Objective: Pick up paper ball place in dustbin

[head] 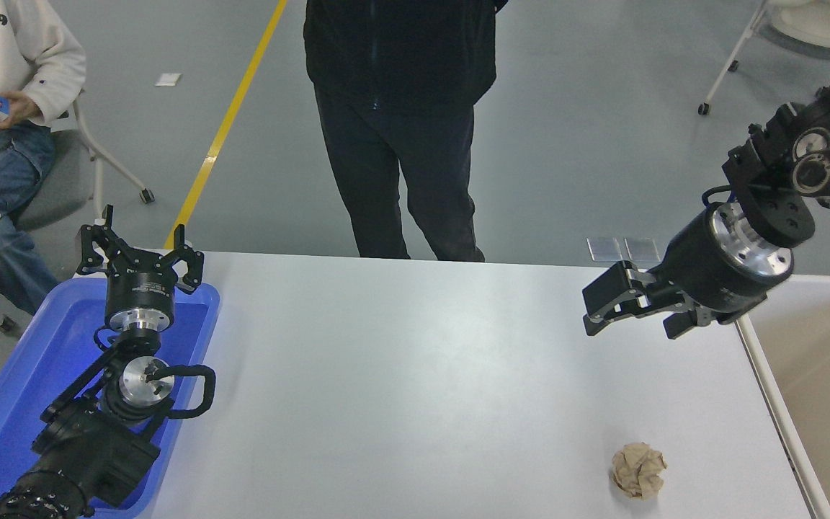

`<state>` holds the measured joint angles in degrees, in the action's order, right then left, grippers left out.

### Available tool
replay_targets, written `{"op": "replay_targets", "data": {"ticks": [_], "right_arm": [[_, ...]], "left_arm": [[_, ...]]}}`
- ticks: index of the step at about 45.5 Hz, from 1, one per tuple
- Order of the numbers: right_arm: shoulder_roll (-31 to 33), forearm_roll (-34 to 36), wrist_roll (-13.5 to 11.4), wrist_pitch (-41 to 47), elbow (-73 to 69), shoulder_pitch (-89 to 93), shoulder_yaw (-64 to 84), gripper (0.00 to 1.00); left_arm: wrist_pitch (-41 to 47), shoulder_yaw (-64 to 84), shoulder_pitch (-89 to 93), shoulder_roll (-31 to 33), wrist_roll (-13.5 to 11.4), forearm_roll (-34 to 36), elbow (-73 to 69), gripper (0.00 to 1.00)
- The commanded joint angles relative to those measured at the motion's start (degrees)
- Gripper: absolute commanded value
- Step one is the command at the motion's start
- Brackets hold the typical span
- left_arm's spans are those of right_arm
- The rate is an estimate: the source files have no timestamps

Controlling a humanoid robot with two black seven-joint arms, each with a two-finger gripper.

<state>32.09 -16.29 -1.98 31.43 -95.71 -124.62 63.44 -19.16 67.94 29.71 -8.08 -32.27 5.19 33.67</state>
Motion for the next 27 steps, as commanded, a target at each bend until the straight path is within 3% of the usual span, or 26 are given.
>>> {"op": "replay_targets", "data": {"ticks": [1, 27], "right_arm": [[5.17, -4.97, 0.22, -5.23, 0.79, 8.77, -0.94, 1.0], [8.51, -19.74, 0.66, -14.47, 11.24, 39.88, -15.88, 1.0]], "left_arm": [[0.0, 0.0, 0.0, -0.01, 0.01, 0.0, -0.01, 0.99], [0.0, 0.0, 0.0, -0.01, 0.01, 0.0, -0.01, 0.99]]}}
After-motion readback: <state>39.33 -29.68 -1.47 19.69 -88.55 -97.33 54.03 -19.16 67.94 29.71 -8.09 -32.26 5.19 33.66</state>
